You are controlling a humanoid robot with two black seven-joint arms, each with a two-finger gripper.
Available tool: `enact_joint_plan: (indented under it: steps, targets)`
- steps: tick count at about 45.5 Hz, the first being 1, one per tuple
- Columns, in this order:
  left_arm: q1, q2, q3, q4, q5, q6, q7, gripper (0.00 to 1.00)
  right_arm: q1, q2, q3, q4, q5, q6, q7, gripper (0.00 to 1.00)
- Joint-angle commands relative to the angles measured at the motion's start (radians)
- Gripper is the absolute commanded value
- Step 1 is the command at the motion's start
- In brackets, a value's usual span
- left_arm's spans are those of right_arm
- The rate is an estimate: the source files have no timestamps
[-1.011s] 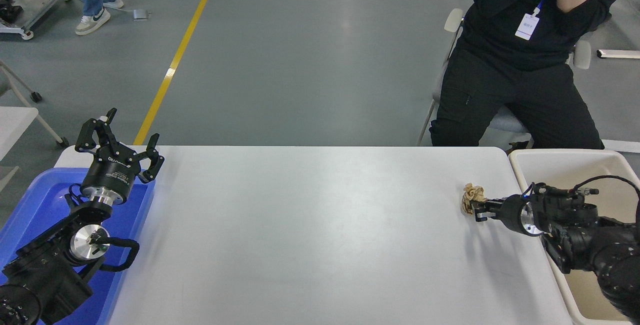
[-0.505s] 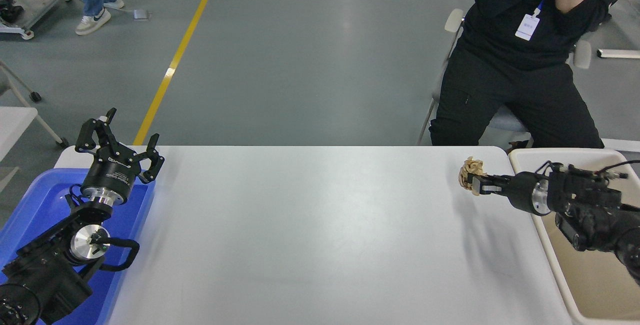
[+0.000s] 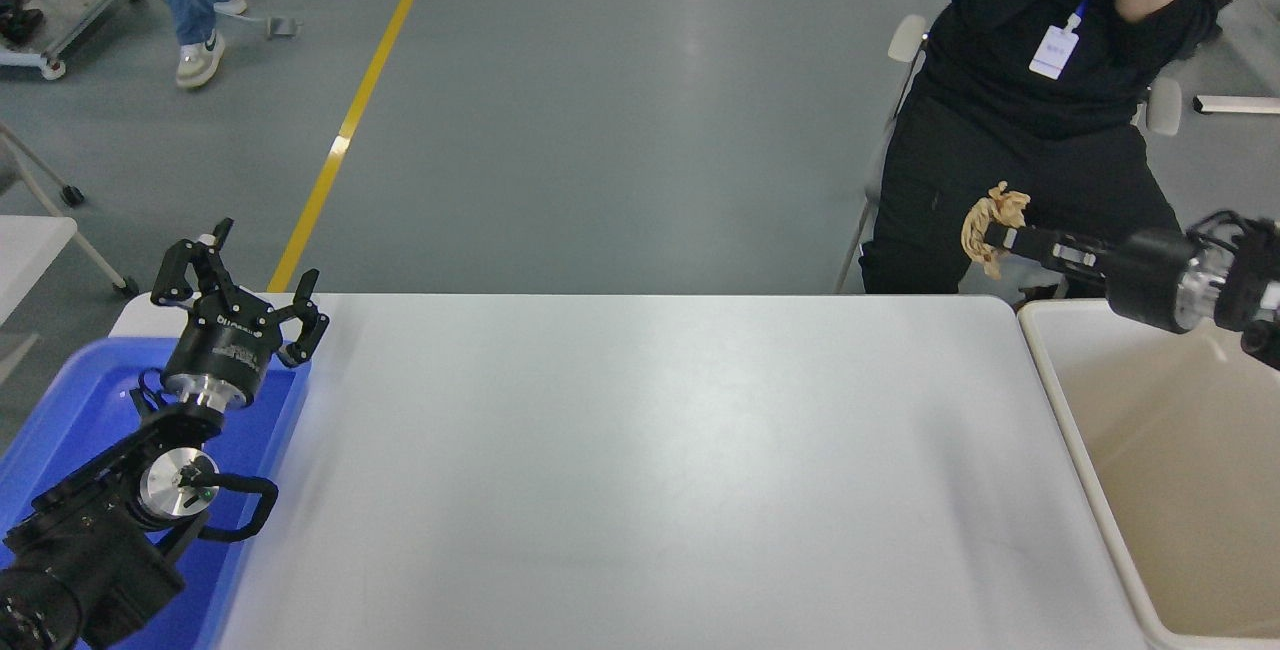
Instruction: Clean the table surface
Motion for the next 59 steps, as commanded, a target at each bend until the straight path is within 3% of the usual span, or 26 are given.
enact_joint_plan:
  steps: [1, 10, 20, 31, 44, 59]
  targets:
    - [0.0, 0.001, 0.0, 0.0, 0.0, 0.0, 0.0, 1.0, 0.029, -0.098, 0.141, 0.033, 0.004, 0.045, -0.006, 0.0]
    - [0.0, -0.001, 0.0, 0.0, 0.0, 0.0, 0.0, 1.0, -0.023, -0.104, 0.178, -0.104, 0.196, 0.053, -0.029, 0.0]
    - [0.0, 0.001, 0.0, 0.0, 0.0, 0.0, 0.0, 1.0, -0.093, -0.072, 0.178, -0.301, 0.446, 0.067, -0.151, 0.0]
    - [0.0, -0.001, 0.0, 0.0, 0.0, 0.0, 0.0, 1.0, -0.184, 0.011, 0.175, -0.502, 0.495, 0.067, -0.243, 0.0]
    - [0.0, -0.001, 0.0, 0.0, 0.0, 0.0, 0.0, 1.0, -0.303, 0.097, 0.175, -0.649, 0.543, 0.065, -0.44, 0.0]
    - [0.0, 0.001, 0.0, 0.0, 0.0, 0.0, 0.0, 1.0, -0.423, 0.118, 0.175, -0.675, 0.544, 0.061, -0.463, 0.0]
